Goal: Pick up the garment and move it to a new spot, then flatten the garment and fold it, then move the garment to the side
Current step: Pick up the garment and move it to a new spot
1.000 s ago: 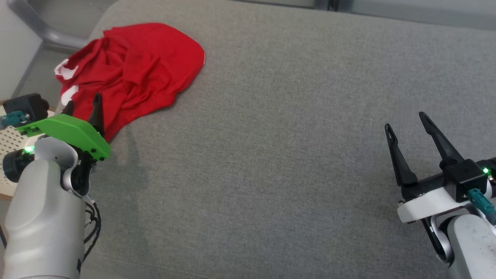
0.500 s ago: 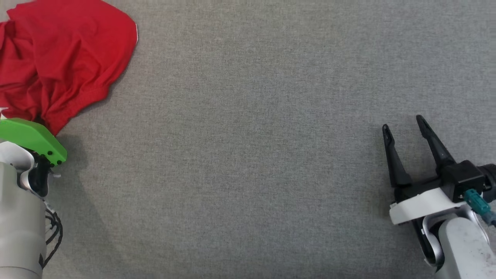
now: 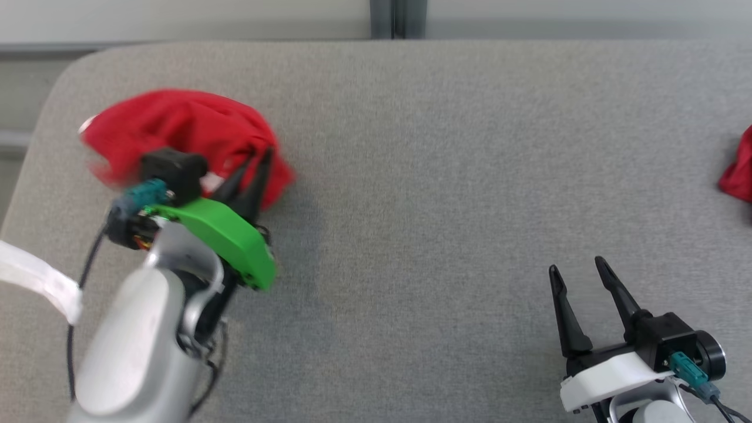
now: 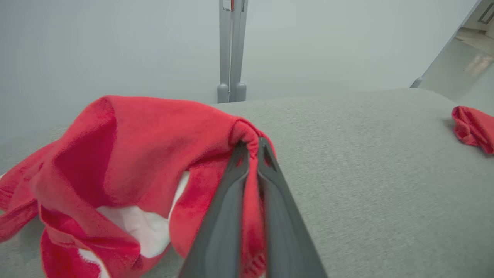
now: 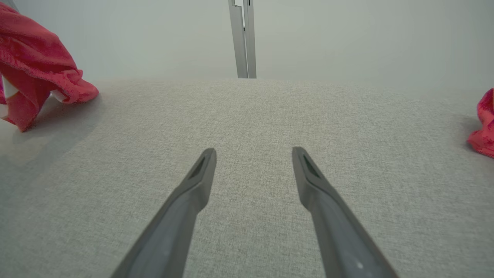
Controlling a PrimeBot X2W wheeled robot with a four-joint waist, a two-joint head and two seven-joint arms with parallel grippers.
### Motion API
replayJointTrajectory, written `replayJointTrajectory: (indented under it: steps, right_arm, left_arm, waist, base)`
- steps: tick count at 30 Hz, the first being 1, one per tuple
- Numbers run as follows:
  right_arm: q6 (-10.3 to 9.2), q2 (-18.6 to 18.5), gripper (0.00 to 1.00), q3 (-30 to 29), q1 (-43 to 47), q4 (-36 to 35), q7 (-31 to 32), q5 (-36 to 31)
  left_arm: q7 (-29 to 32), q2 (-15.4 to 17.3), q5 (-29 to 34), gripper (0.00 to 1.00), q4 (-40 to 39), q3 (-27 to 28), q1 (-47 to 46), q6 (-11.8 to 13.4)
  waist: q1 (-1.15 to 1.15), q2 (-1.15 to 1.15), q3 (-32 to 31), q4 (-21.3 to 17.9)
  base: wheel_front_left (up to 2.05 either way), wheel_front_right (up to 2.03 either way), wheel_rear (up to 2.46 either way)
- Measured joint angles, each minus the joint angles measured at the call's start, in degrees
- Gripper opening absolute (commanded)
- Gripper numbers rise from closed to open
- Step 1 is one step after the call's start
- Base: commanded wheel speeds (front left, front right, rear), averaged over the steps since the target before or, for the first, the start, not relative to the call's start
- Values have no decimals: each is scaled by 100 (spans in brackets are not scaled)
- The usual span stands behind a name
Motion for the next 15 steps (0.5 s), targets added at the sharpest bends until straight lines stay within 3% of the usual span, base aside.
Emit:
replayJointTrajectory:
  steps: [4, 8, 15]
  right_arm:
    - [0, 48, 100, -38, 114, -21, 1, 0]
    - [0, 69, 100, -47, 123, -32, 1, -1]
    - [0, 90, 100, -59, 79, -25, 1, -2]
  left_arm:
    - [667, -119, -122, 0, -1752, -394, 621, 215]
    - [1062, -324, -243, 0, -2919, -767, 885, 336]
    - [1273, -831, -704, 0, -3532, -1193, 775, 357]
  waist:
    - [0, 0, -371, -120]
    - [0, 0, -546, -354]
    - [0, 0, -573, -847]
  base:
    - [0, 0, 0]
    - [0, 0, 0]
    - [0, 0, 0]
